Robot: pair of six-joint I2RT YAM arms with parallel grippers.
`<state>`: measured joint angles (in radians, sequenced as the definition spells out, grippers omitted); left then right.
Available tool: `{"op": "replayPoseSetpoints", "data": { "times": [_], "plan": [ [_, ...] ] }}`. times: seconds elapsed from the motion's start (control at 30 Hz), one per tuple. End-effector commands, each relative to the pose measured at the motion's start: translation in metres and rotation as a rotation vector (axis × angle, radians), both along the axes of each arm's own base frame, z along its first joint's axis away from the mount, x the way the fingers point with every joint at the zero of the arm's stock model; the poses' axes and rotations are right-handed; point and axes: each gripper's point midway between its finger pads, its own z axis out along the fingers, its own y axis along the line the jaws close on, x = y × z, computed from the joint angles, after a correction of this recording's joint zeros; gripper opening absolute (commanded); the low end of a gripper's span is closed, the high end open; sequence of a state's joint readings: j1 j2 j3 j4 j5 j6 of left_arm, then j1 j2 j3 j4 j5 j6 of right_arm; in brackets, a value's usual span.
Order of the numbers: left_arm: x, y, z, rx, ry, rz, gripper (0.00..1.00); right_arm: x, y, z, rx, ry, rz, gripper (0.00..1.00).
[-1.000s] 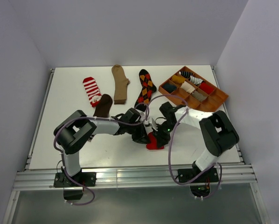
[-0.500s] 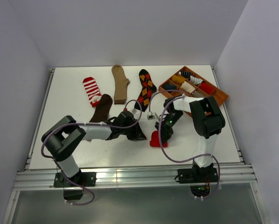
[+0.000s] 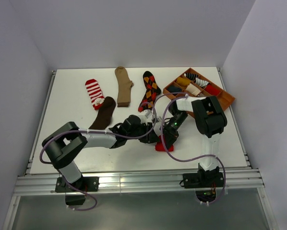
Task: Roll the socks
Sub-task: Roll the sock at the center of the board.
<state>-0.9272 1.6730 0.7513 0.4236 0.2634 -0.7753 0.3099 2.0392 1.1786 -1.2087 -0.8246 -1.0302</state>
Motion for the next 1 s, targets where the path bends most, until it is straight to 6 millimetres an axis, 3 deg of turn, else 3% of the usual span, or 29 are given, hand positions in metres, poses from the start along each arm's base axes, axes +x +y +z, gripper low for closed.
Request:
{"op": "replayPoseSetpoints", "data": {
  "times": [0.0, 0.3, 0.5, 0.67, 0.87, 0.97],
  "plan": [
    [-0.009, -0.024, 0.016, -0.092, -0.109, -0.151, 0.37, 0.007, -0.01, -0.011, -0.026, -0.035, 0.046, 0.17],
    [-0.019, -0.046, 0.006, -0.132, -0.108, -0.24, 0.41, 0.006, -0.01, -0.011, -0.022, -0.011, 0.041, 0.17],
    [-0.024, -0.046, -0.002, -0.112, -0.102, -0.268, 0.43, 0.007, -0.01, -0.012, -0.025, -0.003, 0.038, 0.17],
    [-0.027, -0.04, -0.025, -0.035, -0.067, -0.261, 0.43, 0.008, -0.01, -0.011, -0.027, 0.001, 0.029, 0.17],
    [-0.03, -0.033, -0.049, 0.061, -0.006, -0.228, 0.37, 0.009, -0.011, -0.012, -0.036, -0.001, 0.019, 0.19],
    [-0.03, -0.028, -0.062, 0.128, 0.042, -0.201, 0.26, 0.011, -0.011, -0.012, -0.045, -0.007, 0.009, 0.2]
  ]
}}
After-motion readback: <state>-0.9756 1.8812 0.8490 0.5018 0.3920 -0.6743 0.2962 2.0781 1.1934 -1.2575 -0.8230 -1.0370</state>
